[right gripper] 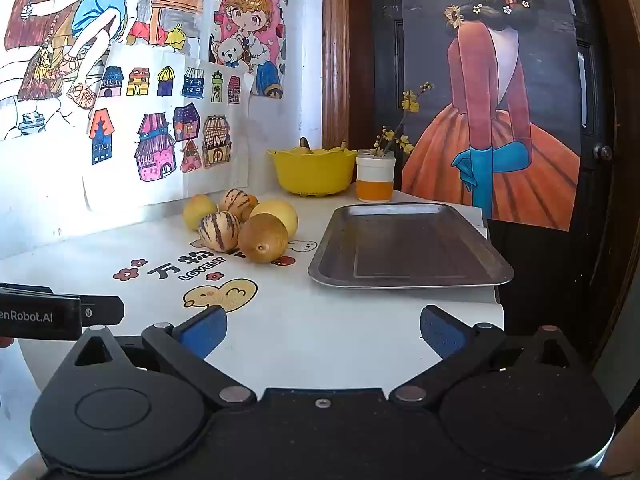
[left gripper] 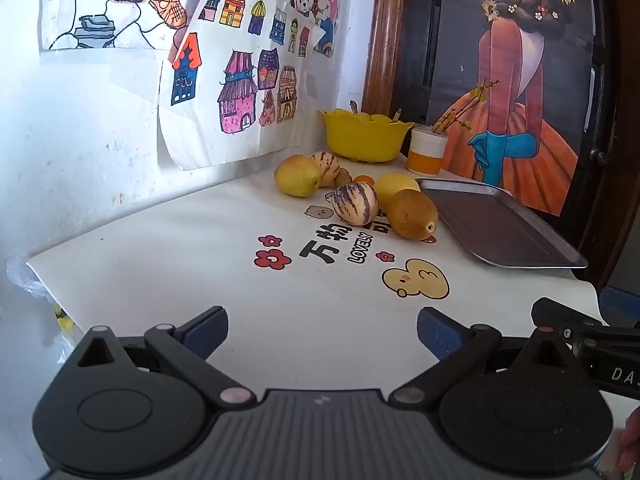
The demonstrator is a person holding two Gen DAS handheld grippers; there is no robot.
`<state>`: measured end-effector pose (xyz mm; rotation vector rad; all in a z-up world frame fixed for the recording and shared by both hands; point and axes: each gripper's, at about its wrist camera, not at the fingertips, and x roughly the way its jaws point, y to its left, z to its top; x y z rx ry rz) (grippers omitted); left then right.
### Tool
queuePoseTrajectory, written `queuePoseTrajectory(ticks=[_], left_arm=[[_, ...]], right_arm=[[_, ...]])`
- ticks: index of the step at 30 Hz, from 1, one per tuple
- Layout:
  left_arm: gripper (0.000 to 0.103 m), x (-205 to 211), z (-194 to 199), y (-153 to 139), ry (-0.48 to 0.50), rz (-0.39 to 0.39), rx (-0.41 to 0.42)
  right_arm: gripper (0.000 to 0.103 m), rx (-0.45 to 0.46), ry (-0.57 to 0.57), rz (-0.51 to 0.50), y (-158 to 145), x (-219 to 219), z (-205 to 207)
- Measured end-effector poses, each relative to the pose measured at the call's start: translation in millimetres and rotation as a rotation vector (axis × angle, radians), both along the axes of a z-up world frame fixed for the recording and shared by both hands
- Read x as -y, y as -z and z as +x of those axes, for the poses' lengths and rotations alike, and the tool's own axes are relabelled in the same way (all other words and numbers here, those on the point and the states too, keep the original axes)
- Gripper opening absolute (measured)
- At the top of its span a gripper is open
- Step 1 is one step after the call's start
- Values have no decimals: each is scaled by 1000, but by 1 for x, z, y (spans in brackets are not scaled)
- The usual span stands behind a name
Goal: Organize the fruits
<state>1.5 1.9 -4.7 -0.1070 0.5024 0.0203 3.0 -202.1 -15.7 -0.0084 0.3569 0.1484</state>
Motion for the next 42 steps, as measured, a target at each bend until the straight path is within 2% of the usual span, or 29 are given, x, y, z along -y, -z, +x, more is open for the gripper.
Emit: queuePoseTrajectory(ticks=[42], left_arm=[[103, 3, -5, 4, -4, -8, -21]], right_arm=[[103, -2, -1, -4, 1, 0, 0]])
